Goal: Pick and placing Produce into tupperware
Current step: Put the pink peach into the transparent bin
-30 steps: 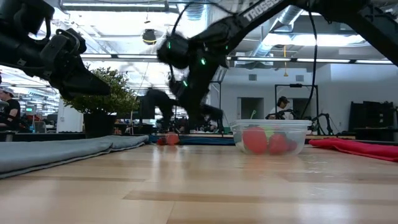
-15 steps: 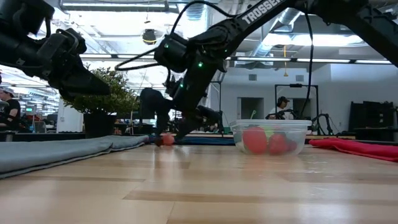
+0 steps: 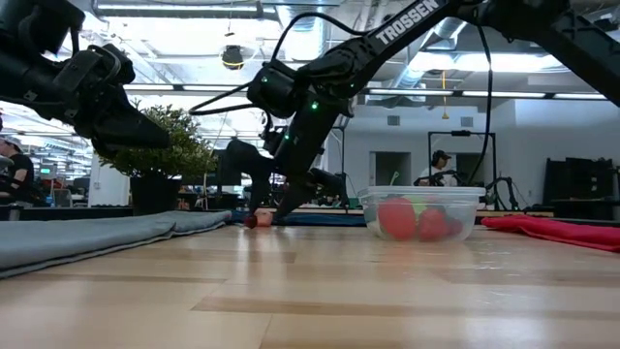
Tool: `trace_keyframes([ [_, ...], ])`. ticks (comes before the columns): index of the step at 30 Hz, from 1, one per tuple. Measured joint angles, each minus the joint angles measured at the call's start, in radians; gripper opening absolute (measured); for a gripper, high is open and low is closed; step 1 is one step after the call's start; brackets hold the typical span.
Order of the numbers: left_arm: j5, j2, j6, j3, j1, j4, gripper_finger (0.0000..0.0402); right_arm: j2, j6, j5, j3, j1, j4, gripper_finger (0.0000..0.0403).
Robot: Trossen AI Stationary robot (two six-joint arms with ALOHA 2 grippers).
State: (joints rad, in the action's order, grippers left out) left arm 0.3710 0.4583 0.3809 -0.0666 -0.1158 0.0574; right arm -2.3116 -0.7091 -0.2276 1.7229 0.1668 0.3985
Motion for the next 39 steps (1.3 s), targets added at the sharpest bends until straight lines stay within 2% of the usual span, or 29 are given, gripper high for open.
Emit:
trace_keyframes([
  [14,-0.001,0.000,0.005,0.000,0.000,0.000,0.0087,0.000,-0.025,0.054,0.000,0.019,0.001,0.0179],
  [18,-0.009,0.000,0.005,0.000,0.000,0.000,0.0087,0.000,-0.029,0.091,0.000,0.021,0.001,0.0156],
  [28,-0.011,0.000,0.008,0.000,0.000,0.000,0.0087,0.000,-0.026,0.089,0.002,0.017,0.012,0.0093],
  [39,-0.010,0.000,0.008,0.000,0.000,0.000,0.0087,0.000,0.003,0.059,0.002,-0.026,0.013,0.0080],
])
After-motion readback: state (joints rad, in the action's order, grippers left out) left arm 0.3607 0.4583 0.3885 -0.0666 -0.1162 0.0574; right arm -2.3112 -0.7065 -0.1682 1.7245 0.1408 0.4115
